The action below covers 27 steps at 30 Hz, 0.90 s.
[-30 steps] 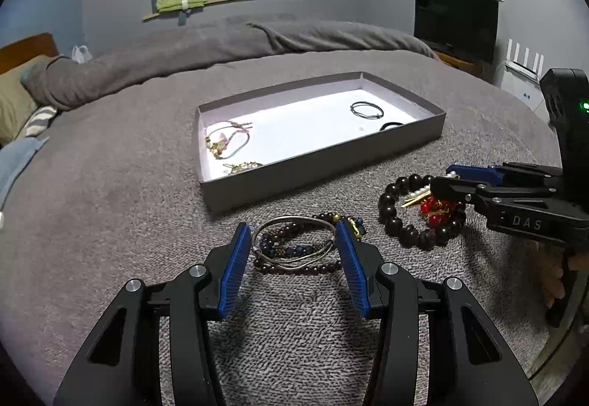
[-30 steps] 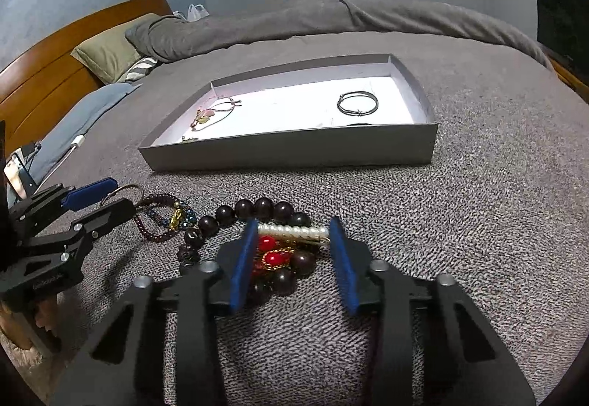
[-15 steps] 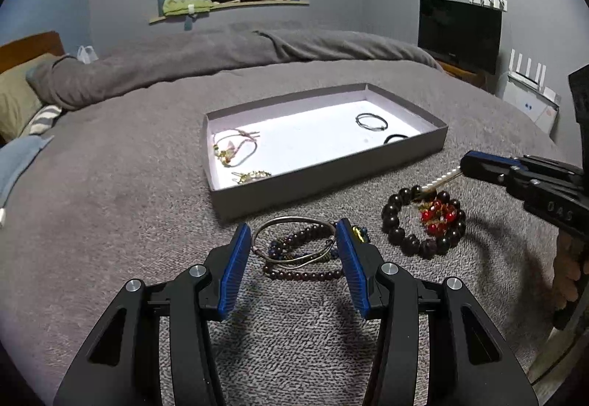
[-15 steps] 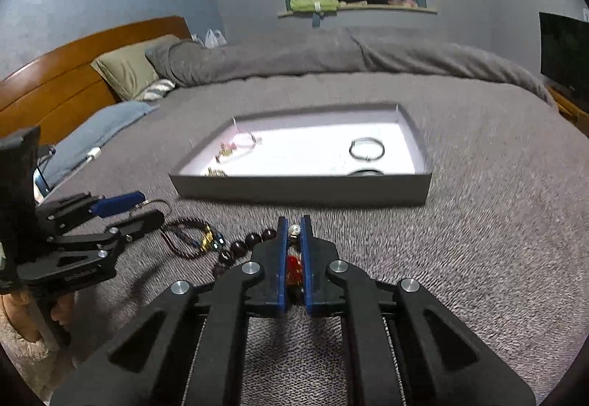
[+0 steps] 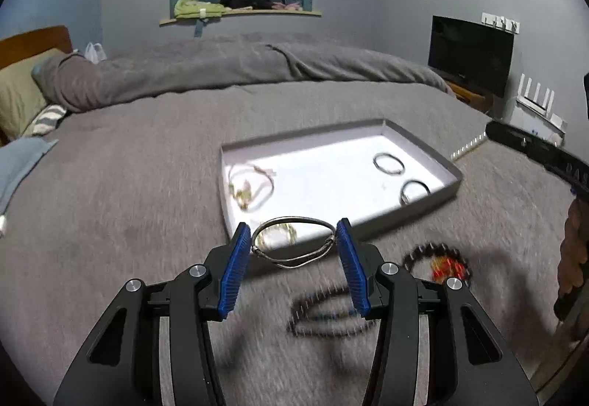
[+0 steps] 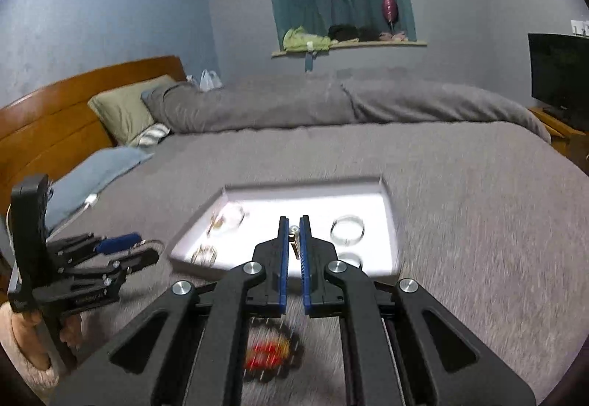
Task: Organize jewelry
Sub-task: 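Carry the silver bangles and pearl hairpin over the white box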
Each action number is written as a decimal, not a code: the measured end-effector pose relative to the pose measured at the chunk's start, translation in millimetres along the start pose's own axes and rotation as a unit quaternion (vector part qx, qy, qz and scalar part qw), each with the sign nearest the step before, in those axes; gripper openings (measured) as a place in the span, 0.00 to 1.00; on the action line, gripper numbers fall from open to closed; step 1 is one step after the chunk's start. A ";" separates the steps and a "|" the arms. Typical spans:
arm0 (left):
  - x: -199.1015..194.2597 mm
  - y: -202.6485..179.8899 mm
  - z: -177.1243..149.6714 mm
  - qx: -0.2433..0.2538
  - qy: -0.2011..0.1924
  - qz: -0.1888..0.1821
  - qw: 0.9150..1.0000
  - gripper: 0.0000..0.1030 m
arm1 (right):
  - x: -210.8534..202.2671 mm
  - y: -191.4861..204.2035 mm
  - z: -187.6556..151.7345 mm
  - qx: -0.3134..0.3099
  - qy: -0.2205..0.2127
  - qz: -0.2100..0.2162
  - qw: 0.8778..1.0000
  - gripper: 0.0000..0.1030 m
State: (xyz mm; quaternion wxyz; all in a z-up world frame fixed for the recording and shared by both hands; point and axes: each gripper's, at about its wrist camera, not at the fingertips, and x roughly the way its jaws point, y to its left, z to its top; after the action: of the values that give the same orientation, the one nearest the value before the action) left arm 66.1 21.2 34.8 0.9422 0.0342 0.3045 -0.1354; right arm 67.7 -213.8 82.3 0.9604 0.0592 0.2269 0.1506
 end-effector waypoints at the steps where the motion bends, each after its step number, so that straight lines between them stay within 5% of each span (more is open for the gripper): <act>1: 6.5 1.0 5.3 0.000 0.002 0.002 1.000 0.48 | 8.1 -4.3 5.8 0.005 -0.002 -0.001 1.000 0.06; 12: 82.5 4.9 49.9 0.005 0.023 0.001 1.000 0.49 | 94.2 -46.9 32.2 0.029 -0.001 -0.027 0.999 0.06; 27: 150.6 -7.4 57.4 0.028 0.098 0.000 0.995 0.49 | 162.4 -60.3 19.3 0.045 0.085 -0.058 0.994 0.06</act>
State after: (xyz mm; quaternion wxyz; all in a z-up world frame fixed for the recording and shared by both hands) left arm 213.6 -29.7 -6.3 0.9067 0.0735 0.3913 -0.1394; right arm 230.6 -220.5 20.6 0.9413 0.0756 0.3168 0.0884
